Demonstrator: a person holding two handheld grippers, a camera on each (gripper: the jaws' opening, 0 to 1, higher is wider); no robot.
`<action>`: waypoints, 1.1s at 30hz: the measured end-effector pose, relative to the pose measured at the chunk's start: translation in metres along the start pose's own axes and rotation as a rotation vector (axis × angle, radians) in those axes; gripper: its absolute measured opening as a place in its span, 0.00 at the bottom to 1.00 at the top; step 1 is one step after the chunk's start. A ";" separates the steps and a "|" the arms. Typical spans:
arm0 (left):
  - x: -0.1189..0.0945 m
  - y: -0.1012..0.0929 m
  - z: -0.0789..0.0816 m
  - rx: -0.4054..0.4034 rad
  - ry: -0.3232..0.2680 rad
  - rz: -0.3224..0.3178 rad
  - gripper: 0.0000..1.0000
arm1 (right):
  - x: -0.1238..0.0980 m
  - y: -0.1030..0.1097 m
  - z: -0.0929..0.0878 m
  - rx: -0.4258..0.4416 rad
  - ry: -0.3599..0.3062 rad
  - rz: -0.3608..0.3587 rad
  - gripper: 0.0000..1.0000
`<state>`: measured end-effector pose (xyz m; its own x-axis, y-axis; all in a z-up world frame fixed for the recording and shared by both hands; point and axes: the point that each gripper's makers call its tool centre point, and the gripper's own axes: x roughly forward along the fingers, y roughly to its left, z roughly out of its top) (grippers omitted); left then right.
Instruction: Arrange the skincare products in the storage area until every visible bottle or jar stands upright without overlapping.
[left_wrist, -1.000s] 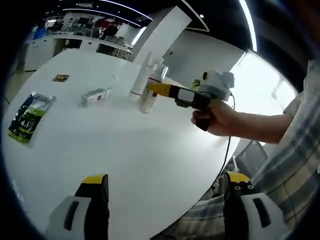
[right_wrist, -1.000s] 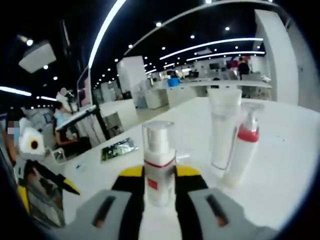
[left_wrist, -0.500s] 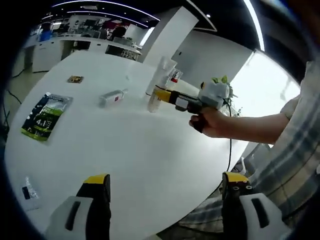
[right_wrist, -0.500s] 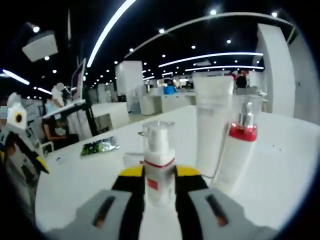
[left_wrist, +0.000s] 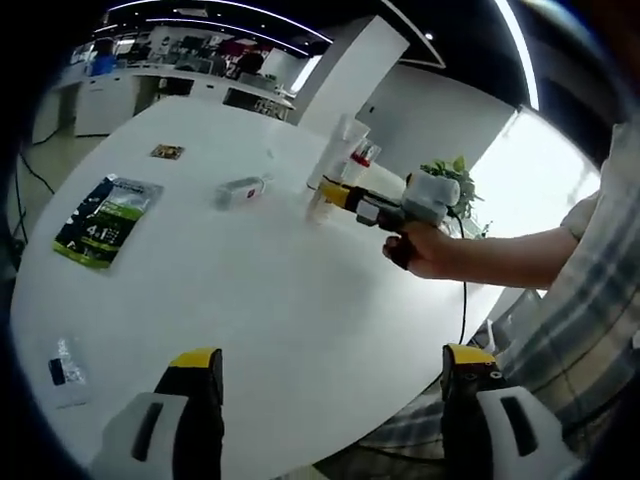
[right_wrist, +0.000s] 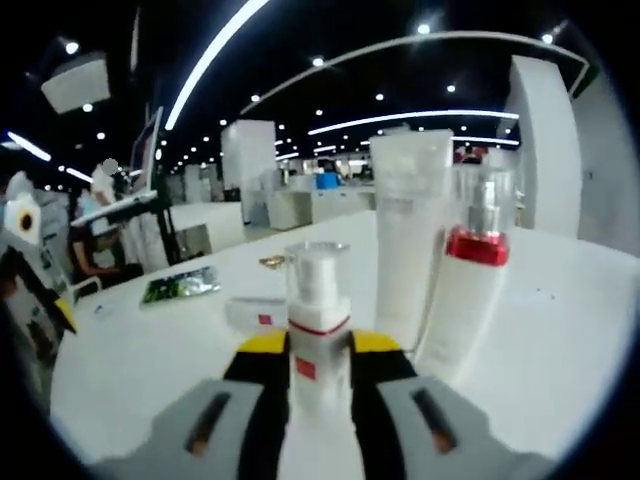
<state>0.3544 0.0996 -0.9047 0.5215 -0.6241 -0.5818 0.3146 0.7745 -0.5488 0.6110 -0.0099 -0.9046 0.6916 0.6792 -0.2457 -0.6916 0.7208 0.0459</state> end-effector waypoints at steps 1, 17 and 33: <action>-0.001 0.001 -0.001 -0.003 0.002 0.003 0.93 | 0.002 -0.002 -0.001 -0.014 -0.002 -0.006 0.20; -0.007 0.010 -0.010 -0.036 -0.001 0.020 0.91 | -0.003 0.001 -0.005 -0.009 -0.033 -0.031 0.20; -0.009 0.013 -0.013 -0.042 -0.003 0.026 0.90 | 0.004 -0.022 -0.003 -0.029 0.011 -0.210 0.21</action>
<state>0.3439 0.1138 -0.9142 0.5313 -0.6034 -0.5947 0.2669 0.7854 -0.5584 0.6288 -0.0236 -0.9101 0.8190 0.5129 -0.2574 -0.5383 0.8420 -0.0349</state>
